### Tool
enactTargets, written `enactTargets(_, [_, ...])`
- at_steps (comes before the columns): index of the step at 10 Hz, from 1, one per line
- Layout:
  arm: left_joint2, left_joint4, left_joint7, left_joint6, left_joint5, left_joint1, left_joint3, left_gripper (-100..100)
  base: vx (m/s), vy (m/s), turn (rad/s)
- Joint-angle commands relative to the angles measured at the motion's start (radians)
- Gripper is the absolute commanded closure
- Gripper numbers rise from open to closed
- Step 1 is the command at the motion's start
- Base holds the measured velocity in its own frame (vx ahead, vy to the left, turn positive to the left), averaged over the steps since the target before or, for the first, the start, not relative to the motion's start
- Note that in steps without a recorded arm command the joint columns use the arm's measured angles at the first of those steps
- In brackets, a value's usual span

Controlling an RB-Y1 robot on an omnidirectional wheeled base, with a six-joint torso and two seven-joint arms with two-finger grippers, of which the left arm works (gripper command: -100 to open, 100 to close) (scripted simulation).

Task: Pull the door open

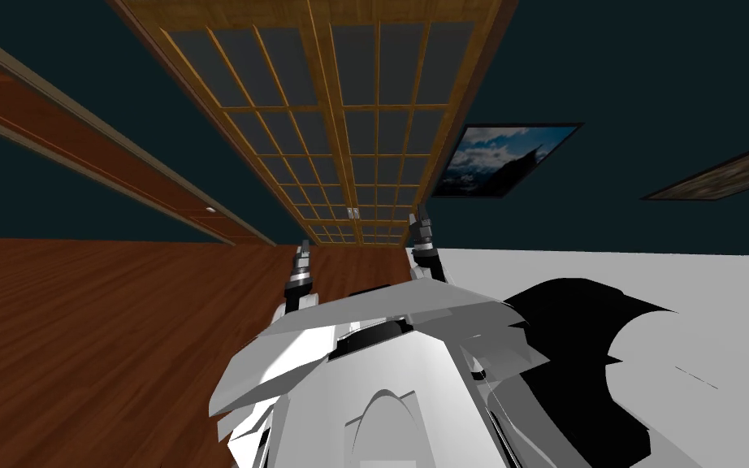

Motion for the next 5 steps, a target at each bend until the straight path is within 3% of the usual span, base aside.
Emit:
enactTargets(1, [0.008,0.040,-0.027,-0.012,-0.004,-0.015,0.011,-100,0.099,-0.005,-0.060])
enactTargets(5, [0.018,0.127,-0.094,-0.039,-0.016,-0.037,0.029,-100,0.092,0.001,-0.070])
